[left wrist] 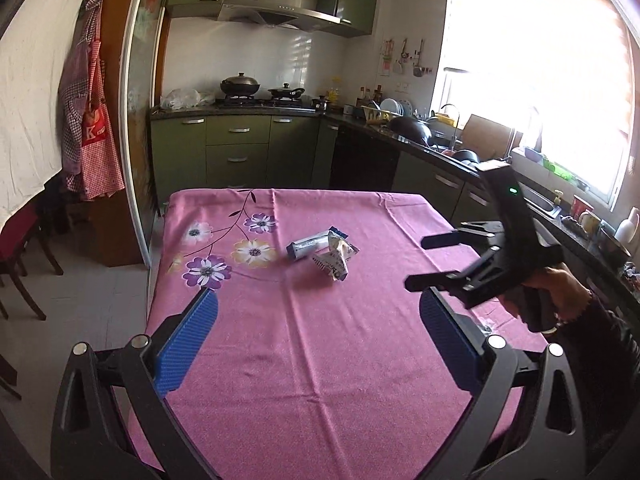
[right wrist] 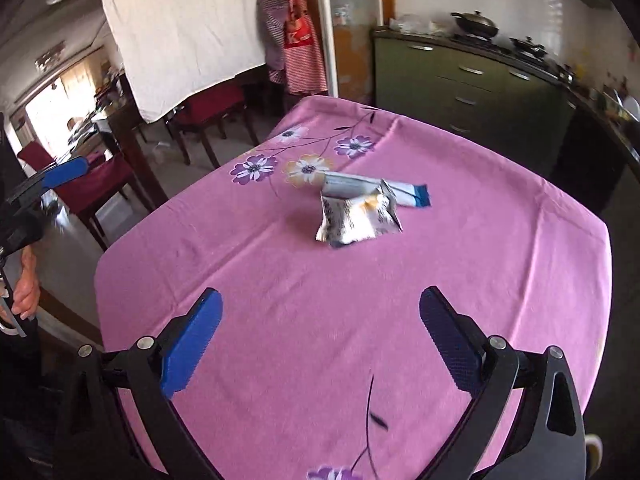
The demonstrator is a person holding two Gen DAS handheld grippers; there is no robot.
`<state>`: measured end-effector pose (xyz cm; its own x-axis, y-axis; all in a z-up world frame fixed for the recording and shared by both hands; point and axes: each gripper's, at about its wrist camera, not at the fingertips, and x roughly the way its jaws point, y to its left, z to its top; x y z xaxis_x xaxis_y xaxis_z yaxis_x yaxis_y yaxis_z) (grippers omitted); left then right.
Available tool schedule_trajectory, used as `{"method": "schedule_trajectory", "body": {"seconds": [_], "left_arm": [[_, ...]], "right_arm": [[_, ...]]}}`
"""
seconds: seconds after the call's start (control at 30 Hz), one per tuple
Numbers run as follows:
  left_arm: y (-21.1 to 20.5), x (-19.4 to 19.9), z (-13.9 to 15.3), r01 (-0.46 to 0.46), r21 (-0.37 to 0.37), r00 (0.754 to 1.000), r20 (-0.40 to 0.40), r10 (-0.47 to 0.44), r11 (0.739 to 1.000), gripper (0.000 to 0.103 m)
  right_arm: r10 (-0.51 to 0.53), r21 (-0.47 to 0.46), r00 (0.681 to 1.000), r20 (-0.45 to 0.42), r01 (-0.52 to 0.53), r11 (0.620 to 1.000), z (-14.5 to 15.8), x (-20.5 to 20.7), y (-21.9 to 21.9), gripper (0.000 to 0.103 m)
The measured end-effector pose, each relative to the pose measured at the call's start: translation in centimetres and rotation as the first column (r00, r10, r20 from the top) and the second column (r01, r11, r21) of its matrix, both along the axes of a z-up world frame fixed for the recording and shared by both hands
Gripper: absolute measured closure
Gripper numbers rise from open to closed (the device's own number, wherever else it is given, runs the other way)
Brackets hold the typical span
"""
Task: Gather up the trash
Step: 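Reach the right gripper to the crumpled snack wrapper and grasp it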
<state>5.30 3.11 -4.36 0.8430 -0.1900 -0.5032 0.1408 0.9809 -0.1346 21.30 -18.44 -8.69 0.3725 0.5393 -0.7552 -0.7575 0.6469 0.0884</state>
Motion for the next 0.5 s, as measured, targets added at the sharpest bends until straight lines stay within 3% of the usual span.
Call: {"method": "schedule_trajectory", "body": {"seconds": [0.23, 0.5], "left_arm": [[0.6, -0.8, -0.7, -0.004, 0.001, 1.0, -0.018, 0.004, 1.0, 0.007], [1.9, -0.3, -1.6, -0.018, -0.037, 0.999, -0.046, 0.016, 0.999, 0.007]], "right_arm": [[0.088, -0.11, 0.993, -0.077, -0.096, 0.989, -3.4, 7.1, 5.0, 0.005], [0.101, -0.199, 0.99, -0.097, -0.118, 0.973, -6.1, 10.1, 8.3, 0.005]]}}
